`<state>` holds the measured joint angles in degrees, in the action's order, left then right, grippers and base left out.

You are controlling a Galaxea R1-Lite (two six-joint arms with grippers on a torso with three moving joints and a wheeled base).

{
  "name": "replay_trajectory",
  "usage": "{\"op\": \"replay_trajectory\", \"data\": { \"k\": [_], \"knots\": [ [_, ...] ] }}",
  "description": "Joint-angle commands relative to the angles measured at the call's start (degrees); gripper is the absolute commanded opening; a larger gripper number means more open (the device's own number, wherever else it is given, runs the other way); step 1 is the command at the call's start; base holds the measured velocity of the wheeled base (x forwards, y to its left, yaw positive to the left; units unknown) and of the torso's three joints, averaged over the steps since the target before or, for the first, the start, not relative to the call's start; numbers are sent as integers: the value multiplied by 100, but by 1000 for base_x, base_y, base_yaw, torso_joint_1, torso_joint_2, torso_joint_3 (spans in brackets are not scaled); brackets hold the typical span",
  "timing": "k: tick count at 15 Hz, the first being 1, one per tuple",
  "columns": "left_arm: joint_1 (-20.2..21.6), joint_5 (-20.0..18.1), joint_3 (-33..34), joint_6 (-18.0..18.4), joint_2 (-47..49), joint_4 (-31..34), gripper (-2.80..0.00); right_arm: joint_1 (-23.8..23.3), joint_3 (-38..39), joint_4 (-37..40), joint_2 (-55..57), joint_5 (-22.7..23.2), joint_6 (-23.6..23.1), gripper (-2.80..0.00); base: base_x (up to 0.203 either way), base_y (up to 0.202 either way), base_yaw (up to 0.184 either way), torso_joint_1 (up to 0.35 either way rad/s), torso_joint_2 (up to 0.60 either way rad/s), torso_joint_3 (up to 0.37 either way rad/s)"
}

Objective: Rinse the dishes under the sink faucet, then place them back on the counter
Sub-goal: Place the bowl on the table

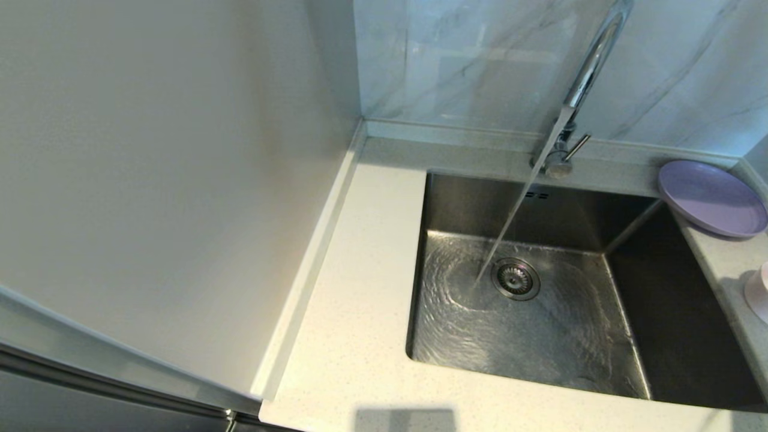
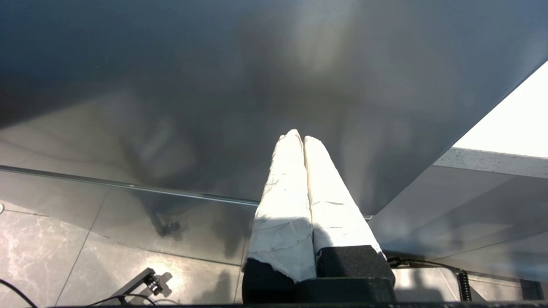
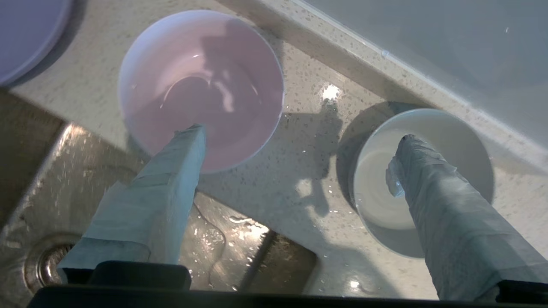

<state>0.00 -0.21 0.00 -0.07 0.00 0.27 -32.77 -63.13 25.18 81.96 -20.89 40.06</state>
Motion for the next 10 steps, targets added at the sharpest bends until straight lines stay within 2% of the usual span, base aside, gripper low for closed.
{"op": "replay_trajectory", "data": {
  "k": [1,3,10],
  "knots": [
    [0,3,0,-1,0,0,-280,41,-77,-60,529,-101,275,0,0,0,0,0,0,0],
    [0,3,0,-1,0,0,-280,40,-85,-306,762,-112,310,0,0,0,0,0,0,0],
    [0,3,0,-1,0,0,-280,42,-253,-431,1241,-85,402,0,0,0,0,0,0,0]
  ]
}}
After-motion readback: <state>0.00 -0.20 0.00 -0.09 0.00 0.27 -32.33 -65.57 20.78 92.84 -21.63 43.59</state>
